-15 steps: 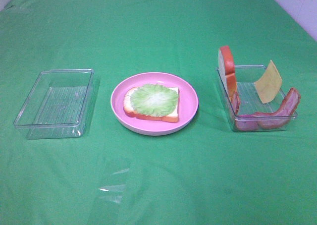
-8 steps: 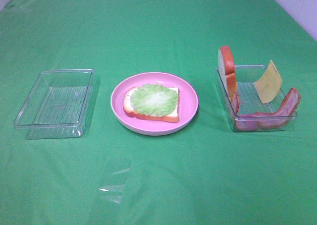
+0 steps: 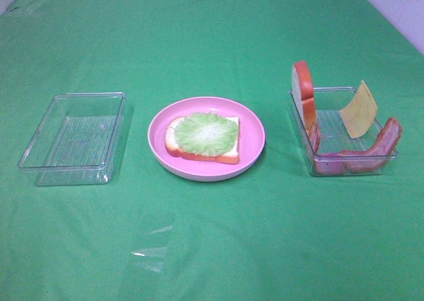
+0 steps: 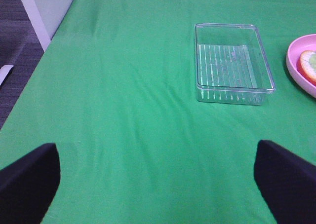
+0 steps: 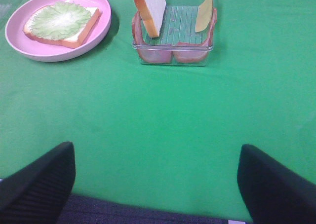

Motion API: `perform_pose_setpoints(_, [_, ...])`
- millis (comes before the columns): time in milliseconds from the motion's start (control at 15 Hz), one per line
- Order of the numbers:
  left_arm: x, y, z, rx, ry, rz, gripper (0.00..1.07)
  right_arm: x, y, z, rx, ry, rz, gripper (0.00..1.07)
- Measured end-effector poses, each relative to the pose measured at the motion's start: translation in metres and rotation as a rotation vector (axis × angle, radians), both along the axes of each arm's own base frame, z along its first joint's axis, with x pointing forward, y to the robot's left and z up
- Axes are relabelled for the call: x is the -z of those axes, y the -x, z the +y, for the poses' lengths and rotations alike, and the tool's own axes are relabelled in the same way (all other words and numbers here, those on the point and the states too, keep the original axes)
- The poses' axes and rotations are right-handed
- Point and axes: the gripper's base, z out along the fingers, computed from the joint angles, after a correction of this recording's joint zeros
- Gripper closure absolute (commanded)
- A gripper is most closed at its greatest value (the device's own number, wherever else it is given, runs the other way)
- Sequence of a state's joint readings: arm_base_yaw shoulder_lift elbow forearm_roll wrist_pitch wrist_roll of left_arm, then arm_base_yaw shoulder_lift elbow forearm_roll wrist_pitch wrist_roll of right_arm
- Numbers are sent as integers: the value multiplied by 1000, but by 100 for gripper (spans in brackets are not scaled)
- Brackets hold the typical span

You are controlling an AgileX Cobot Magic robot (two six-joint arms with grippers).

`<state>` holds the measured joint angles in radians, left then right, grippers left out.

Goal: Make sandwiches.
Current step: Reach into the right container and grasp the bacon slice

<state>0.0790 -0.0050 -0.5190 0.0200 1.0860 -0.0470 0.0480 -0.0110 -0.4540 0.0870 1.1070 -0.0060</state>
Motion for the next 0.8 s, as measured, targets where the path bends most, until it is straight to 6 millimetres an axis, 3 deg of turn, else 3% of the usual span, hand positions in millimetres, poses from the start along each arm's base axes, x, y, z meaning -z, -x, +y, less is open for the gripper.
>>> perform_pose_setpoints(400, [0,0,0,0,0,0,6,-6,-3,-1,51,-48,-32,20])
perform_pose_setpoints(667, [0,0,0,0,0,0,6,-29,-31,-3,78,-41,-163,20])
perform_pose_setpoints(800, [0,0,0,0,0,0,6,-37,-55,-3,87,-38,-197,20])
